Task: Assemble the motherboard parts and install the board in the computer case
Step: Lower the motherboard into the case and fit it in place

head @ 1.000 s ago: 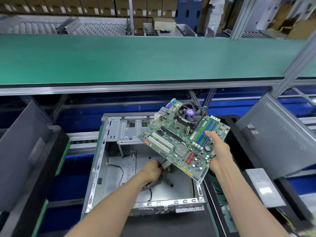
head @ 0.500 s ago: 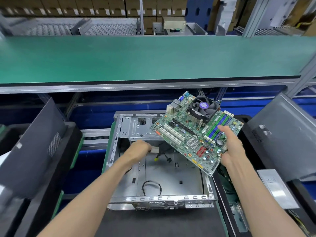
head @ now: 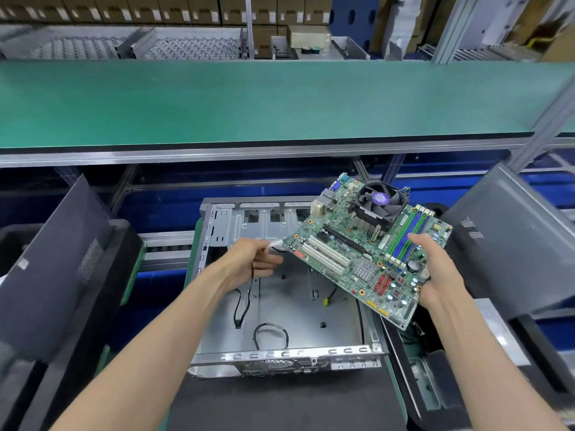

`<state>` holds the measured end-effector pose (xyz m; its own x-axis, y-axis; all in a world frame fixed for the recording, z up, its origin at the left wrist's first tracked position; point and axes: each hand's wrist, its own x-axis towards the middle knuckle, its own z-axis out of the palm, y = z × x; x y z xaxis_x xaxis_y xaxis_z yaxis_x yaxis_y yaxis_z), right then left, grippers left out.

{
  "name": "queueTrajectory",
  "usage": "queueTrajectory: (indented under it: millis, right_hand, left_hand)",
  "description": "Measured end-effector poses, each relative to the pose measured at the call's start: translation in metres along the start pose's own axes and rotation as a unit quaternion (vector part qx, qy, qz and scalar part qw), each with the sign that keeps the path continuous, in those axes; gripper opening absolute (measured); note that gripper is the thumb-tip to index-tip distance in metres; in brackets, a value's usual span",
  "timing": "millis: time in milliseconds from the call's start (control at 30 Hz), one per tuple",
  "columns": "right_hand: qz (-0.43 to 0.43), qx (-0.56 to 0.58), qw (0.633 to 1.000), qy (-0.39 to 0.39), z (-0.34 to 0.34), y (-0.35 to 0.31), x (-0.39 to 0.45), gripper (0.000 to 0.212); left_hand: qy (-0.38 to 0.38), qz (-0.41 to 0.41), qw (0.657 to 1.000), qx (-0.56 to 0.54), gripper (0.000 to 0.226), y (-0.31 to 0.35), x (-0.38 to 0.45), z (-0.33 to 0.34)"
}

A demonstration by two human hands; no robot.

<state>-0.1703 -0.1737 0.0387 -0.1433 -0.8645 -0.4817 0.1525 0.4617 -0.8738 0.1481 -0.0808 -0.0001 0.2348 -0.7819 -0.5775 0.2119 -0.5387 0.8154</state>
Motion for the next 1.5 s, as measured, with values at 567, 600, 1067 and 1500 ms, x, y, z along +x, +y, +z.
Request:
queueTrajectory:
  millis: [567, 600, 1067, 1500]
  right_hand:
    - [-0.022, -0.096, 0.993, -0.070, -0.022, -0.009, -0.029, 0.026]
    - [-0.019, -0.104, 0.992, -0.075, -0.021, -0.009, -0.031, 0.026]
    - [0.046, -0.220, 0.964, -0.139, -0.023, 0.001, -0.060, 0.037]
    - [0.093, -0.210, 0.952, -0.204, 0.018, 0.037, -0.082, 0.067]
  left_hand:
    - [0.073, 0.011, 0.985, 0.155, 0.028, 0.022, 0.019, -0.017]
    - [0.070, 0.003, 0.988, 0.140, 0.028, 0.022, 0.020, -0.017]
    - [0.050, -0.054, 0.993, 0.090, 0.024, 0.036, 0.021, -0.010]
    - [0.061, 0.022, 0.964, 0.257, 0.020, 0.054, 0.009, -0.002]
